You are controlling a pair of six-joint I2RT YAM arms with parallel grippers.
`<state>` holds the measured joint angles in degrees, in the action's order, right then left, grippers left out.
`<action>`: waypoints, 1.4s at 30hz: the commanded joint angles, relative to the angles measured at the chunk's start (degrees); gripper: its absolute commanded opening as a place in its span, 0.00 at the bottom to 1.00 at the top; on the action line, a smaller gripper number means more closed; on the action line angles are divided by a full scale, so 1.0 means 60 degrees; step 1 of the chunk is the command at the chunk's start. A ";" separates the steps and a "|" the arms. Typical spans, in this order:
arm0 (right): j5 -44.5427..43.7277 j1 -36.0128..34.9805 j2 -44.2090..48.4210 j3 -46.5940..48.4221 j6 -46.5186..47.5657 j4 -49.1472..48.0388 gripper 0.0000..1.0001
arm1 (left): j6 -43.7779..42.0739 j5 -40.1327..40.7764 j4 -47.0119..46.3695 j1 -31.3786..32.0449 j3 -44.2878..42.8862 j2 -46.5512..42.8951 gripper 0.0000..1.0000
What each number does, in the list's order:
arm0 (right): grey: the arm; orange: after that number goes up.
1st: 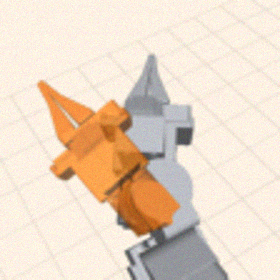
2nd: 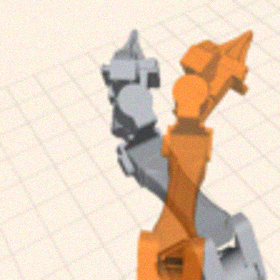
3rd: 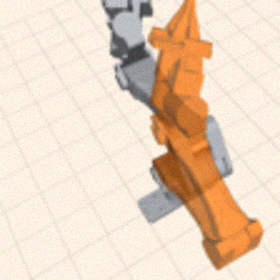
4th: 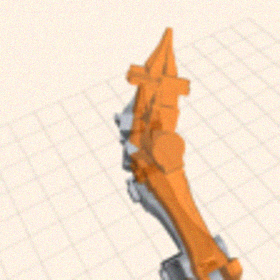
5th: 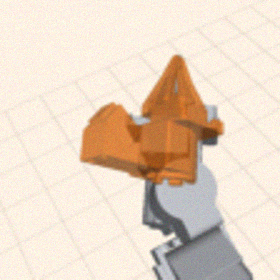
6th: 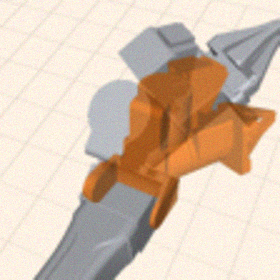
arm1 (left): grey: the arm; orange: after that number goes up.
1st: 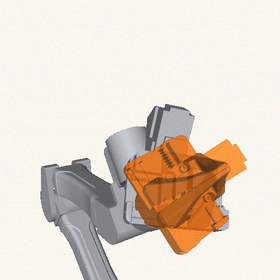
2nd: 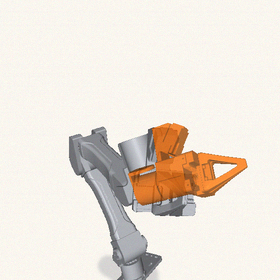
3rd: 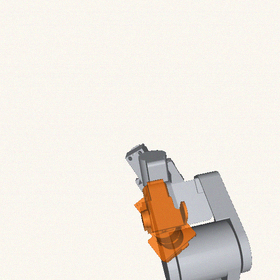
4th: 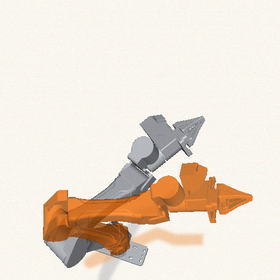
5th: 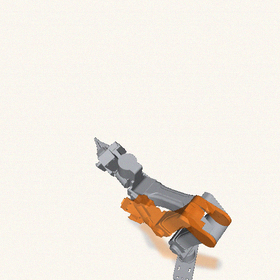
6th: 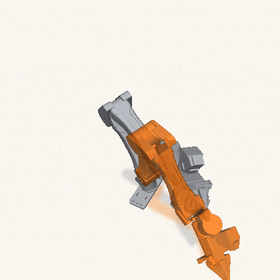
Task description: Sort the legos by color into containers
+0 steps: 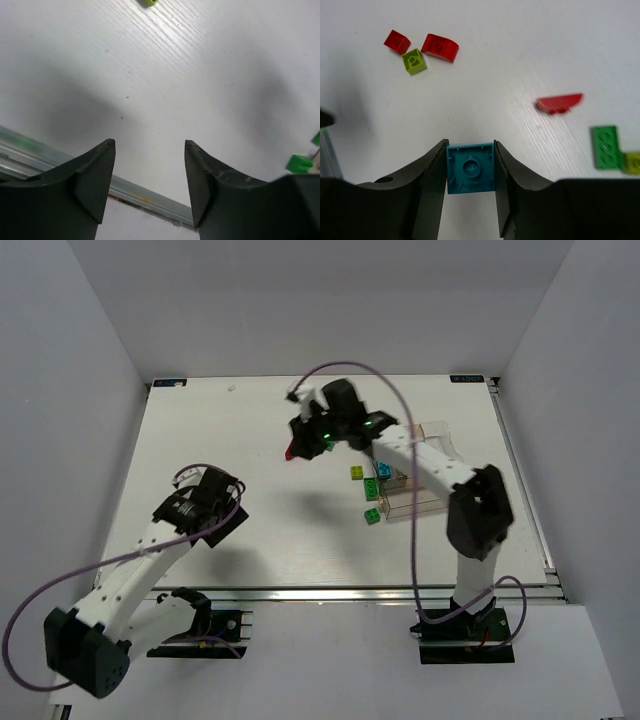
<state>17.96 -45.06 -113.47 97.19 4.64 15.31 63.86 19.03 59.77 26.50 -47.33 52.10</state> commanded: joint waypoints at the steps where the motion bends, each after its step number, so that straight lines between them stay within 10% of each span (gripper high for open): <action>1: 0.2089 0.1192 0.1782 -0.0975 0.0851 0.1285 0.00 | -0.0751 -0.0592 -0.1579 -0.0212 0.0212 0.1041 0.68; 18: -0.0590 0.4432 0.1994 -0.2692 0.1335 0.2238 0.01 | -0.2218 -0.0915 -0.2623 -0.1808 -0.0212 0.3285 0.80; 33: 0.0288 0.5034 0.0850 -0.1901 0.1584 0.2252 0.72 | -0.3976 -0.1076 -0.2388 -0.3829 -0.0417 0.3504 0.83; 42: 0.1401 0.5326 0.2194 -0.2354 0.1482 0.1698 0.66 | -0.4811 -0.1369 -0.2768 -0.4825 -0.0959 0.4646 0.74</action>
<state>21.91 -13.91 -107.33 83.50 13.65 28.82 38.04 12.10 44.86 -0.89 -50.70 78.67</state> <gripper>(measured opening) 0.663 0.747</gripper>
